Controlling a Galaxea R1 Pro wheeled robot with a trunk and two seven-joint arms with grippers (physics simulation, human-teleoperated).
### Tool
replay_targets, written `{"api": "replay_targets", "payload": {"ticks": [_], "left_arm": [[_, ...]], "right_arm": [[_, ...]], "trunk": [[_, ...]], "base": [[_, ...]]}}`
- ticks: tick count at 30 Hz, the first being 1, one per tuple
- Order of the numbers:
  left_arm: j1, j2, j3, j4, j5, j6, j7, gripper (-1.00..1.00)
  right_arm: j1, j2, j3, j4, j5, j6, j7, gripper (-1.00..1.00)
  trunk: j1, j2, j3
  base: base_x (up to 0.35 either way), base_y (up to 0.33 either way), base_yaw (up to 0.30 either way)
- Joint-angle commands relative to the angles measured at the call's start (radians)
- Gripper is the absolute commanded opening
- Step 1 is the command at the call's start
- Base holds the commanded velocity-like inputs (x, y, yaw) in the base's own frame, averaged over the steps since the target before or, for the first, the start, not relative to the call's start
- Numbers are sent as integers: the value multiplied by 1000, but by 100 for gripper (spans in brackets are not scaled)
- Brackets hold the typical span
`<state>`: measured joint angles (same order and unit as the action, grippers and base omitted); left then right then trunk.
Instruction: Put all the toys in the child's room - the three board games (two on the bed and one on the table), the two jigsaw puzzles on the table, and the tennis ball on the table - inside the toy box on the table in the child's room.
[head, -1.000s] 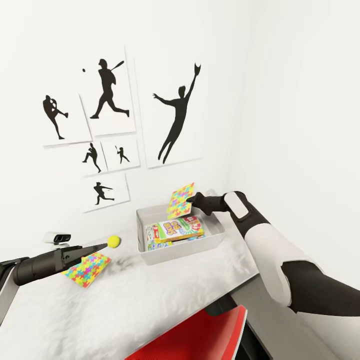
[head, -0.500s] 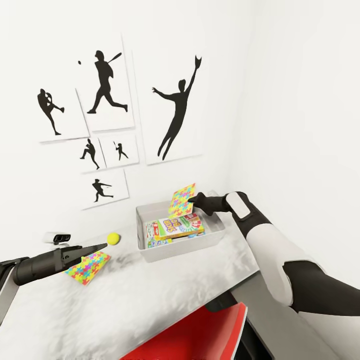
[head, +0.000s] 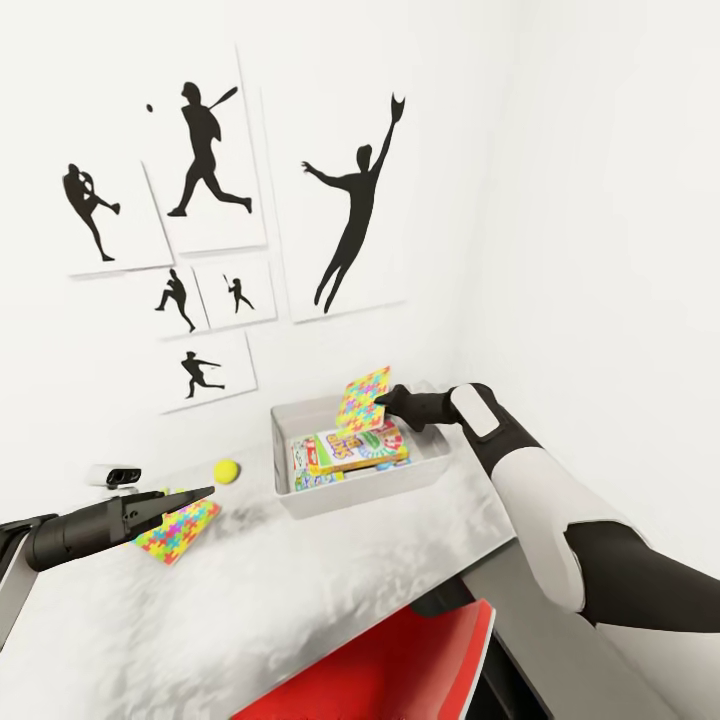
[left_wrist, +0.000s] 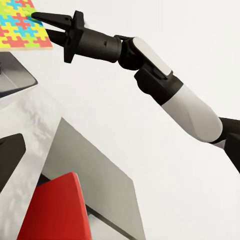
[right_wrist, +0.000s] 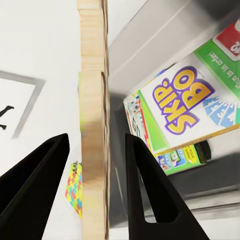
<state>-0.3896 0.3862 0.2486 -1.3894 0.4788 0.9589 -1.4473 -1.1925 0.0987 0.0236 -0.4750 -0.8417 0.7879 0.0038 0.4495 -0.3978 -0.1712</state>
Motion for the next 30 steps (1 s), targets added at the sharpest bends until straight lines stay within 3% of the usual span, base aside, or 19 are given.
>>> {"api": "replay_targets", "payload": {"ticks": [1,30], "left_arm": [[-1,0,0,0,1,11,-2,100],[-1,0,0,0,0,11,-1,100]], "right_arm": [[-1,0,2,0,0,2,1,-100],[-1,-5,1,-3,1,2,63,-100]], "trunk": [[1,-2,-4],[1,-2,-52]], "base": [[0,0,0],[0,0,0]]}}
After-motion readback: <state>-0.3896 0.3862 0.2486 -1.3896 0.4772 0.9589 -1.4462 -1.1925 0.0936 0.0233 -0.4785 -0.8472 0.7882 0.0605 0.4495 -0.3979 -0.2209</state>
